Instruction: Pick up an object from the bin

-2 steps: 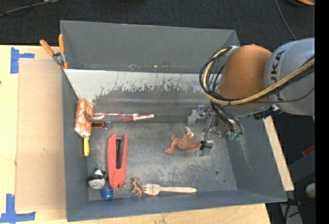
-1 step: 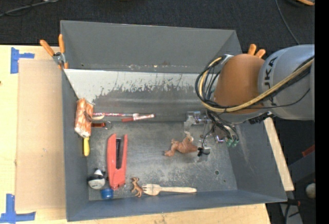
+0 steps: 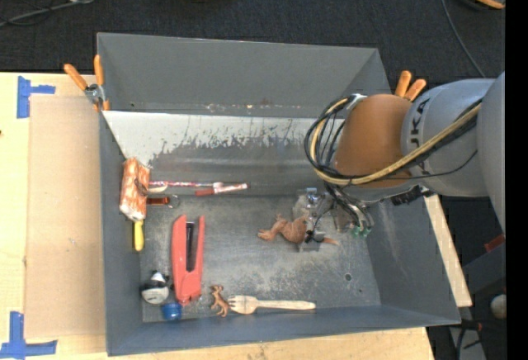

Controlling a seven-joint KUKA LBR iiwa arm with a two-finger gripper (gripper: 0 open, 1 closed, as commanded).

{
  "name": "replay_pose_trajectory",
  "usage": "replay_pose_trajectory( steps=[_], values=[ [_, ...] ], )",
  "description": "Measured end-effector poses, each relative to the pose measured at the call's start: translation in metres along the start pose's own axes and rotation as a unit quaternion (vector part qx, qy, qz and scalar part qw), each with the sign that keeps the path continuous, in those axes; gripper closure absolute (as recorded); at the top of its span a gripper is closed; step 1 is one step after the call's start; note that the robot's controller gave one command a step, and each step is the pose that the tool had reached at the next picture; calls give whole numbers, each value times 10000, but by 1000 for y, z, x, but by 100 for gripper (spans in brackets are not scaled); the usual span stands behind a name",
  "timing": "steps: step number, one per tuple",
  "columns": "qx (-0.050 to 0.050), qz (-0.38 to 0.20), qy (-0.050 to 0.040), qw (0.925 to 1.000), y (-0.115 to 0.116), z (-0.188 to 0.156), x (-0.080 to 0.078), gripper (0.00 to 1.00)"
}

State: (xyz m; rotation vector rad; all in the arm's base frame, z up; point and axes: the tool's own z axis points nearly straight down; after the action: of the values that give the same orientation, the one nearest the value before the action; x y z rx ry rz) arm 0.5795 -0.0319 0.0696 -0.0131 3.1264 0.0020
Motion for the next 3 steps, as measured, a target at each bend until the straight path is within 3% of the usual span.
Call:
replay_pose_trajectory(
  steps=[1, 2, 3],
  values=[
    [1, -4, -2, 10000, 0, 0, 0, 100],
    [1, -1179, 1, 9930, 4, 1, -9, 100],
    [-4, -3185, 0, 9479, 81, 0, -9, 100]
  ],
)
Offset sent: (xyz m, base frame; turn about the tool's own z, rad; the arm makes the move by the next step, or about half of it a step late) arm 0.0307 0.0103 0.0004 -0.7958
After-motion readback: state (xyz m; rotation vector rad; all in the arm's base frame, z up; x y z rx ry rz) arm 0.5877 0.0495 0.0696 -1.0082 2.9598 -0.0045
